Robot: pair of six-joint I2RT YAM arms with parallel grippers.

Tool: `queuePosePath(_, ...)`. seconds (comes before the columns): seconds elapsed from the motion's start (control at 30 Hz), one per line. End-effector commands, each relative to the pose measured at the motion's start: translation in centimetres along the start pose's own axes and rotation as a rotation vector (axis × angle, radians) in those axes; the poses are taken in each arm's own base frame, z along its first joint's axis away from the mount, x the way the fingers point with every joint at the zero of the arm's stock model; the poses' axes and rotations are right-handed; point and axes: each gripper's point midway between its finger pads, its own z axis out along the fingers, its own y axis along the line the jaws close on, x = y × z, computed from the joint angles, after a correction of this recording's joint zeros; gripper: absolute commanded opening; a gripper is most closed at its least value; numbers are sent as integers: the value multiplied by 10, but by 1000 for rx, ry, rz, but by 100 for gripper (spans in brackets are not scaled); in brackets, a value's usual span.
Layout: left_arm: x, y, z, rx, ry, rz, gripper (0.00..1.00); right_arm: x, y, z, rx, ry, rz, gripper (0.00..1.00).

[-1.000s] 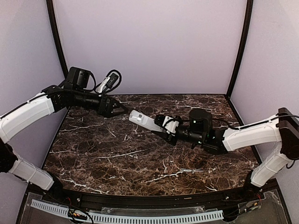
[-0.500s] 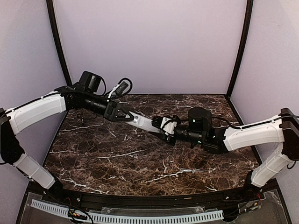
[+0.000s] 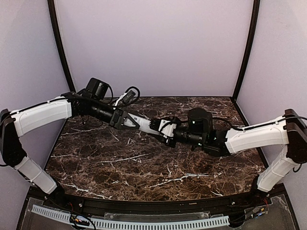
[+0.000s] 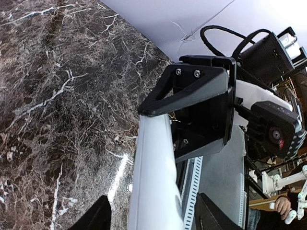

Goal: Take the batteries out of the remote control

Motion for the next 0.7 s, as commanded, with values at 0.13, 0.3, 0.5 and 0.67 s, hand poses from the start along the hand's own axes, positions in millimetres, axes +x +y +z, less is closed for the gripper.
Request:
queuePosePath(0.13,-2,-8,-2,24,-30,2,52,-22,-6,5,33,-51,-29,18)
queuePosePath(0.3,-4,-9,-2,29,-46,5,43,-23,-7,6,39,-50,-36,18)
queuePosePath(0.5,-9,-17,-7,46,-81,20,9,-24,-6,10,48,-49,-34,18)
queuePosePath(0.67,-10,-19,-8,47,-93,29,1,-19,-11,18,87,-17,16,36)
